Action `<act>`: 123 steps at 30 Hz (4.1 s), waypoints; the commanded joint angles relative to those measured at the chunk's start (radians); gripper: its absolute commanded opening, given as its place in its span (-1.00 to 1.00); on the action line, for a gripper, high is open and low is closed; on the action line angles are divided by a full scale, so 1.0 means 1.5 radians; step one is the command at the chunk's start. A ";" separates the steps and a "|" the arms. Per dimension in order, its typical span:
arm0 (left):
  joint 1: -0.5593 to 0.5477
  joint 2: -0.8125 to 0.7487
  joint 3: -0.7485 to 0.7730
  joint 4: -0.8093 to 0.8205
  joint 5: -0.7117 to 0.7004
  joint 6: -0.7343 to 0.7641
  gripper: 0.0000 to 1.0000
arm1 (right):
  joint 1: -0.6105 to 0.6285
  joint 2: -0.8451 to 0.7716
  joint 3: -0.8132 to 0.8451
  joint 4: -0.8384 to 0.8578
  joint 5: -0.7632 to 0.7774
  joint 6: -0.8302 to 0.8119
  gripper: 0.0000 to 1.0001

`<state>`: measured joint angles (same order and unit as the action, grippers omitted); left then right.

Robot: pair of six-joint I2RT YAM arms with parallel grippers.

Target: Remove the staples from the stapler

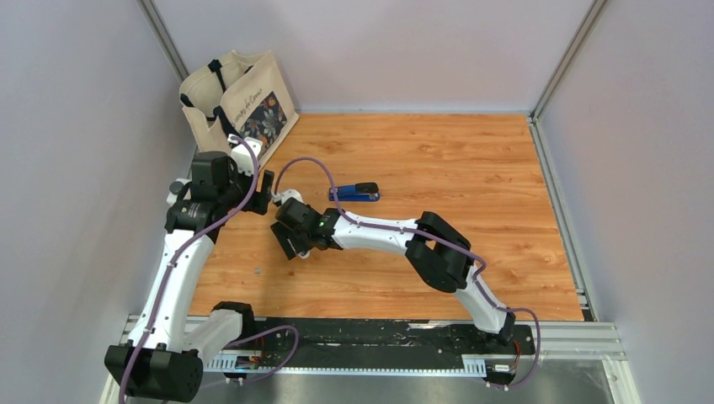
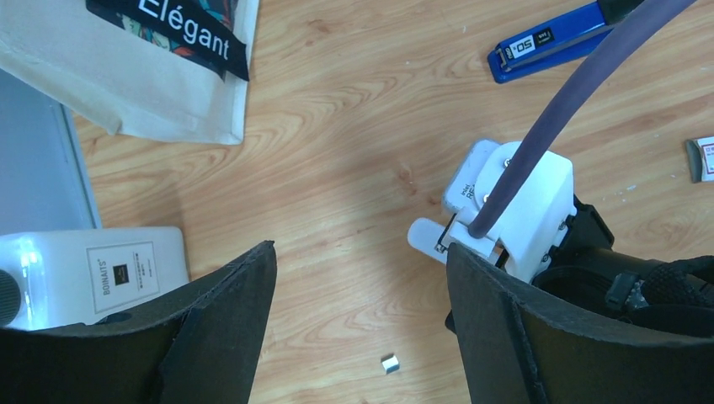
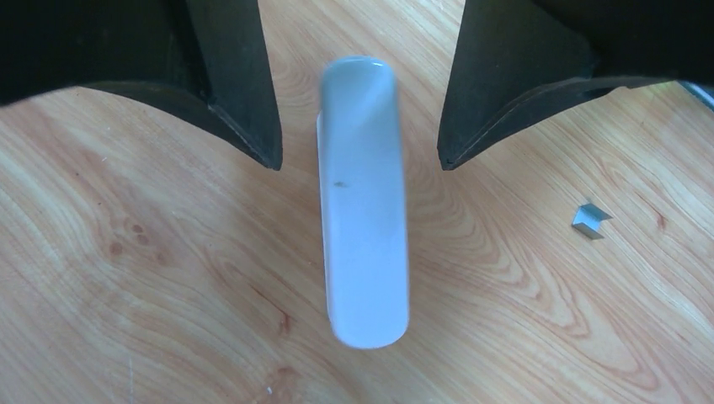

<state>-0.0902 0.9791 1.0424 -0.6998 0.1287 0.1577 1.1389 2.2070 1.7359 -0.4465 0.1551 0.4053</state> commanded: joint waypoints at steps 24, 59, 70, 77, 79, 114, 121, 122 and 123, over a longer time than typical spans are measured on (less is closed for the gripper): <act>-0.034 0.077 0.009 -0.037 0.036 0.048 0.69 | -0.301 -0.151 -0.023 -0.119 -0.127 -0.414 0.94; -0.102 0.065 -0.053 -0.027 -0.005 0.089 0.54 | -0.303 -0.094 -0.049 -0.081 -0.094 -0.422 -0.24; -0.160 0.113 -0.048 -0.008 -0.028 0.086 0.67 | -0.279 -0.225 -0.191 0.025 -0.171 -0.187 -1.00; -0.167 0.167 -0.033 0.021 0.090 0.056 0.72 | -0.206 -0.341 -0.351 0.186 -0.081 -0.005 -1.00; -0.168 0.184 -0.027 0.020 0.122 0.043 0.72 | -0.192 -0.338 -0.357 0.193 -0.063 0.034 -1.00; -0.144 0.043 0.000 -0.056 0.064 0.053 0.81 | -0.143 -0.234 -0.252 -0.066 0.061 0.038 0.44; -0.138 0.025 0.025 -0.078 0.031 0.040 0.95 | -0.163 -0.324 -0.182 -0.083 0.090 0.071 1.00; -0.138 0.026 0.030 -0.082 0.011 0.033 1.00 | -0.174 -0.327 -0.200 -0.046 0.051 0.048 1.00; -0.138 0.025 0.040 -0.092 0.002 0.027 1.00 | -0.176 -0.329 -0.212 -0.026 0.034 0.003 1.00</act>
<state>-0.3019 1.0405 1.0256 -0.8024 0.1986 0.2218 0.9066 1.8122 1.3914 -0.5797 0.2749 0.4763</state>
